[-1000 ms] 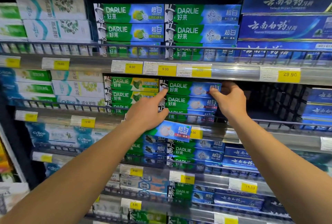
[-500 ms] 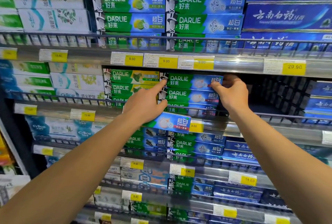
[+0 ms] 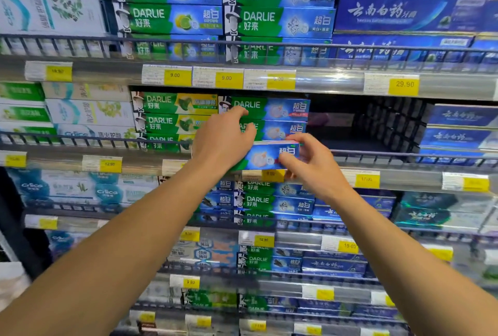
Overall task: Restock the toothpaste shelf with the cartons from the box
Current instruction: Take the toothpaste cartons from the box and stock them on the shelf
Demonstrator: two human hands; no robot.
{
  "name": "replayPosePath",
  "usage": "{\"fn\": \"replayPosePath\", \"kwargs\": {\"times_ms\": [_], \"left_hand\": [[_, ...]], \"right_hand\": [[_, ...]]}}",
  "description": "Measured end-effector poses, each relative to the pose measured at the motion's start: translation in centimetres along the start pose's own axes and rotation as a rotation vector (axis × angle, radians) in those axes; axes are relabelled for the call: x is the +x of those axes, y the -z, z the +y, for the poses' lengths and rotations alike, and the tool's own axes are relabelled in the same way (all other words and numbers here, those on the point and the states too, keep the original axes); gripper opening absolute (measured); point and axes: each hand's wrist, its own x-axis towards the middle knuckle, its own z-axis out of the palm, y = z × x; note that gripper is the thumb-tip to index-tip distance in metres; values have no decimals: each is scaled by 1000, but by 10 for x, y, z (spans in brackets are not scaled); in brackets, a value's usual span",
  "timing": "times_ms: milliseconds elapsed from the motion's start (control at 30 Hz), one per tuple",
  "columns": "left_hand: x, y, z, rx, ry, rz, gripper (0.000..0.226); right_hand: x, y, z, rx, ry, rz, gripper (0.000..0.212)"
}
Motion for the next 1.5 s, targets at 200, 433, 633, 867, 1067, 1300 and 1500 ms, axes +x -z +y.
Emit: {"fn": "replayPosePath", "kwargs": {"times_ms": [200,433,633,867,1067,1300,1500], "left_hand": [[-5,9,5,-28,1,-7,41],[-19,24,-27,-331,81,-78,42],[-16,15,-19,-496,201,39,53],[-8,14,-13,-567,250,74,53],[-17,17,-17,-380,121,79,71],[-13,13,-35,-223,69,168,64],[-5,1,-40,-210,61,213,62]], "right_hand": [[-1,13,-2,162,0,88,23],[5,35,2,315,-40,241,26],[18,28,-7,261,65,323,42],[22,30,-1,-75,200,360,55],[28,24,7,-150,206,418,56],[41,20,8,-302,305,437,56],[53,17,13,-366,287,488,59]]}}
